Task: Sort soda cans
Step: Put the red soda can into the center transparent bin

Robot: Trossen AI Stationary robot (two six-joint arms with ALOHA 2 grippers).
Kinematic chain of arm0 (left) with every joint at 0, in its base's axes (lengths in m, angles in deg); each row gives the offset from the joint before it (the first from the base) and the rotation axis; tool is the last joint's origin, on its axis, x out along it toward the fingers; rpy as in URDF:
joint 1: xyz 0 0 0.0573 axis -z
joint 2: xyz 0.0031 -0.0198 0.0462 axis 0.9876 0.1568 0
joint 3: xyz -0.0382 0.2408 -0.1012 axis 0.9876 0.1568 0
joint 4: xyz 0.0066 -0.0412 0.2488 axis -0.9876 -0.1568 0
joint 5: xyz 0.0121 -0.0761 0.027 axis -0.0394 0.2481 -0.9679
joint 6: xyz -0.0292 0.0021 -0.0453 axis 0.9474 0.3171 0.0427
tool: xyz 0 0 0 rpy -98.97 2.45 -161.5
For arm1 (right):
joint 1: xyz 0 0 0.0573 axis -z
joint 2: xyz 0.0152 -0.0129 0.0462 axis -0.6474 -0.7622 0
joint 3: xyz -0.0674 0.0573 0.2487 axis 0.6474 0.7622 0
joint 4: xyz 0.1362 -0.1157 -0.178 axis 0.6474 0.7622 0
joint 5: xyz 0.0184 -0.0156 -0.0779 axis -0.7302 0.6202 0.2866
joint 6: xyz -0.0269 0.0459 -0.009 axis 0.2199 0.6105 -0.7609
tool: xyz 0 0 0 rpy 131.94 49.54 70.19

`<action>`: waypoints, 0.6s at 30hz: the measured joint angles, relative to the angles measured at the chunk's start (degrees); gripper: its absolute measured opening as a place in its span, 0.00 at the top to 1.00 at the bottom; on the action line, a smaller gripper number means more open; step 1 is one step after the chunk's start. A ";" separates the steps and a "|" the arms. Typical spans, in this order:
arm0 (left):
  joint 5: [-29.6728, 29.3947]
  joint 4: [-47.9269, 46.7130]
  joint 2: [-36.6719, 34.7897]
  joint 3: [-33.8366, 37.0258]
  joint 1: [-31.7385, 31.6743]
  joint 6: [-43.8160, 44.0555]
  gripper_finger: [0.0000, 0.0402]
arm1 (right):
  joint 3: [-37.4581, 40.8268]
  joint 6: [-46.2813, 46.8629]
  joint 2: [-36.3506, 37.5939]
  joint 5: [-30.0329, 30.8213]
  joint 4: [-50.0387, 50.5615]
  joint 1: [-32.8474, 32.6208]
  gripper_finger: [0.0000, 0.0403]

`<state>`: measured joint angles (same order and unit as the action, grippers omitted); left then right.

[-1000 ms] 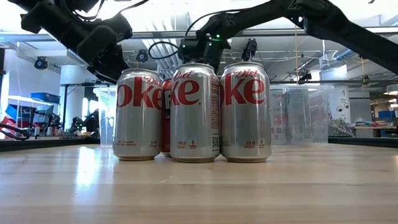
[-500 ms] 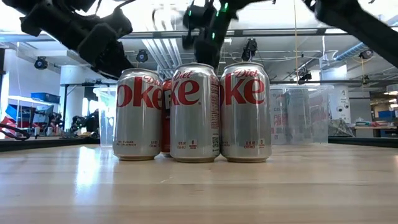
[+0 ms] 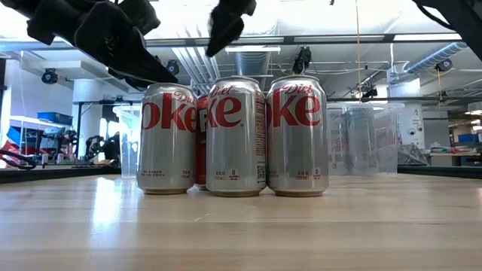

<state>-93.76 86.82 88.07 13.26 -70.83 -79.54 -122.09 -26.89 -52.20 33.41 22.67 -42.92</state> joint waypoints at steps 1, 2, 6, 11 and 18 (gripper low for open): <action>-0.01 -0.03 0.00 -0.02 0.10 0.02 0.40 | 0.02 1.10 -0.89 1.12 -0.07 -0.60 0.17; 0.01 -0.09 0.00 -0.02 0.12 0.07 0.40 | 0.03 1.98 -1.56 2.49 -0.18 -1.12 0.17; 0.00 -1.15 0.00 -0.04 0.19 0.59 0.40 | 0.07 5.77 -3.45 4.34 -0.17 -1.62 0.15; -1.01 -3.65 0.00 -0.06 0.16 2.17 0.40 | 0.21 9.64 -4.69 4.36 -0.09 -1.01 0.15; -1.99 -4.30 -0.04 -0.10 0.16 2.95 0.40 | 0.28 12.42 -6.40 2.98 0.87 -0.91 0.15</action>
<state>-95.74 82.52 88.02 13.15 -70.67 -76.59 -121.81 -14.47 -58.60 36.38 23.54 -43.83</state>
